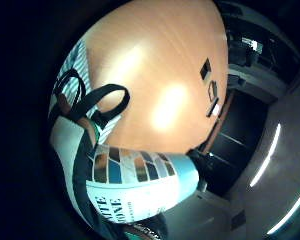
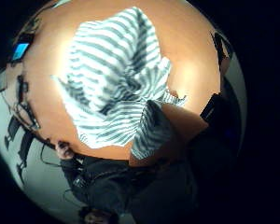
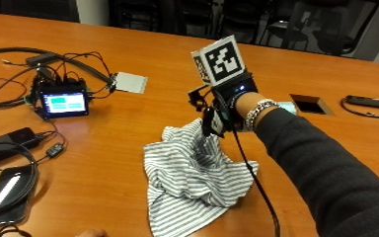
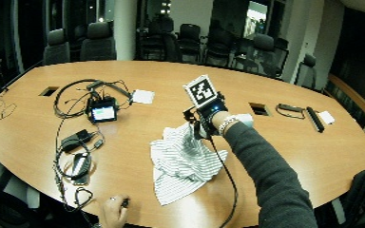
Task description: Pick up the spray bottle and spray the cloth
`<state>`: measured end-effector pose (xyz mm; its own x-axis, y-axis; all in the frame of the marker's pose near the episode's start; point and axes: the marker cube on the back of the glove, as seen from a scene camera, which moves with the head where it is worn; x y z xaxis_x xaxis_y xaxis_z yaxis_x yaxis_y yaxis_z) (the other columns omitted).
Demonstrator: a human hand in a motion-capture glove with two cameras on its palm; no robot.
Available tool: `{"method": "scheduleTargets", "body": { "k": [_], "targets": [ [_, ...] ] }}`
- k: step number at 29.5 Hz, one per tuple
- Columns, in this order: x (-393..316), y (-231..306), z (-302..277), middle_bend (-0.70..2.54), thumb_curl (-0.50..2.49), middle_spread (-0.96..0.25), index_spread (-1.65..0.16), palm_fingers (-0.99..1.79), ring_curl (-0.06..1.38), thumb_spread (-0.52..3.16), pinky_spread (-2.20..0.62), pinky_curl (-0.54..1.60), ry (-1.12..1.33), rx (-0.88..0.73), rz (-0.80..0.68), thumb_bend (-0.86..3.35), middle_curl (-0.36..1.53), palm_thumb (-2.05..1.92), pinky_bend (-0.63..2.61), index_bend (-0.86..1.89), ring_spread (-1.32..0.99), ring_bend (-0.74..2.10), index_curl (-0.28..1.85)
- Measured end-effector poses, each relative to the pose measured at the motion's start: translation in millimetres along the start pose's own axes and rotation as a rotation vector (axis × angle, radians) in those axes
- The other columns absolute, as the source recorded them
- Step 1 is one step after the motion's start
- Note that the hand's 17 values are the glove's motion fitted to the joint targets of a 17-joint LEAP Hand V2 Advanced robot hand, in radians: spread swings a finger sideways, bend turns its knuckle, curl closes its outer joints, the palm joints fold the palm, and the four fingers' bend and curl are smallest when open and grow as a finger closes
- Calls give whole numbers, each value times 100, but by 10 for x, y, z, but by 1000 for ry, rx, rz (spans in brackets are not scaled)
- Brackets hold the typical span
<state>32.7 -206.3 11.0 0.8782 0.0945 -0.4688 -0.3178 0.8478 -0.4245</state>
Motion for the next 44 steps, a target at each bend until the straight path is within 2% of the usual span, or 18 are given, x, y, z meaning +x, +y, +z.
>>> {"method": "scheduleTargets", "body": {
  "k": [6, 13, 17, 23, 26, 34, 44],
  "targets": [
    [-184, 291, -506, 48, 75, -26, -32, 129, 46, 25, -30, 38, -330, 118, -206, -3, 50, 101, 41, 25, -25, 47, 61],
    [-778, 423, -991, 46, 77, -26, -32, 128, 46, 26, -30, 39, -773, 184, -516, -3, 50, 101, 41, 24, -25, 47, 62],
    [-1019, 345, -1111, 46, 77, -26, -33, 128, 46, 26, -30, 39, -1052, 307, -590, -3, 50, 101, 42, 24, -24, 46, 62],
    [-1188, 175, -1058, 44, 78, -26, -33, 127, 46, 27, -29, 39, -1508, 660, -474, -3, 50, 101, 42, 23, -24, 45, 63],
    [-1271, 77, -901, 44, 78, -26, -33, 127, 46, 28, -29, 39, -1647, 758, -384, -3, 50, 102, 42, 23, -24, 45, 63],
    [-1443, -140, -375, 43, 79, -26, -33, 127, 46, 29, -29, 39, -1699, 758, -238, -3, 51, 102, 42, 21, -24, 45, 64],
    [-1497, -154, -187, 43, 80, -26, -33, 128, 46, 30, -29, 39, -1616, 766, -234, -3, 51, 103, 42, 20, -23, 44, 65]
  ]
}}
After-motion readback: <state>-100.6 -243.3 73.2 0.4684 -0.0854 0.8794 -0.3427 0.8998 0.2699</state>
